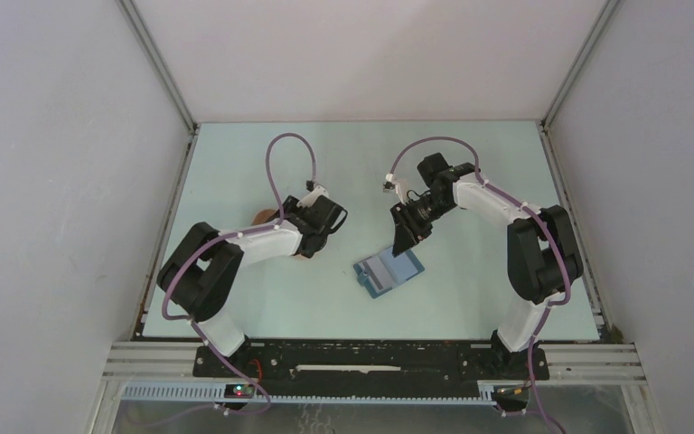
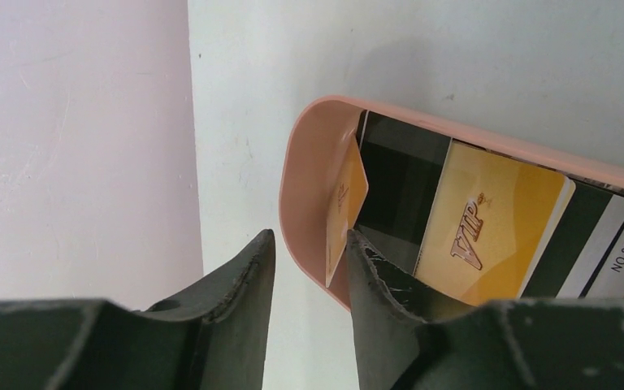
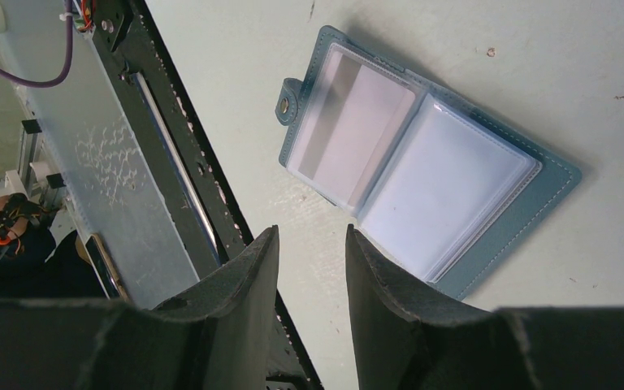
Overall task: Put the credit cards into the card holder
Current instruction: Move the storage box to the center of the board.
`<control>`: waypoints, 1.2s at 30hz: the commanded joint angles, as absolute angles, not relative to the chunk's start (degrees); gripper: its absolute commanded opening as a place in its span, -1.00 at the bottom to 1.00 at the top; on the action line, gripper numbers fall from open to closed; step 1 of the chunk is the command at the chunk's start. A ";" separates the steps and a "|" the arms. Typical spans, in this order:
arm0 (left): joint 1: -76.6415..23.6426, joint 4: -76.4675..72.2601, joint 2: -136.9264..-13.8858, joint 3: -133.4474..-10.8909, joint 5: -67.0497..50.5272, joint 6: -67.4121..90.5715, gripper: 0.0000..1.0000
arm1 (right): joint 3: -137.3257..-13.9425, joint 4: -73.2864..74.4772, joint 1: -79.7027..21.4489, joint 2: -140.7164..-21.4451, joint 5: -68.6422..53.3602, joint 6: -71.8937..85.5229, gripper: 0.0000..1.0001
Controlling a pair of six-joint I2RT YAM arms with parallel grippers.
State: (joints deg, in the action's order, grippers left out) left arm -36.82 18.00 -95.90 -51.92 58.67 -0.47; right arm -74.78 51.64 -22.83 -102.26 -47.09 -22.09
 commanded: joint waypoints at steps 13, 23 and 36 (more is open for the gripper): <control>-35.37 14.99 -94.47 -49.73 58.71 -3.15 -0.95 | -76.07 52.42 -22.06 -99.87 -48.67 -23.46 -0.11; -35.57 14.75 -90.93 -48.95 54.31 -2.20 -1.00 | -76.07 52.52 -21.82 -99.59 -48.78 -23.55 -0.12; -36.68 18.90 -88.32 -51.45 46.20 3.61 -0.87 | -76.07 52.54 -21.80 -99.63 -48.78 -23.55 -0.11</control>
State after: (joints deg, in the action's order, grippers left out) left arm -36.62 16.97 -91.68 -49.93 49.47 -0.60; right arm -74.78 52.03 -22.09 -102.24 -47.70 -22.48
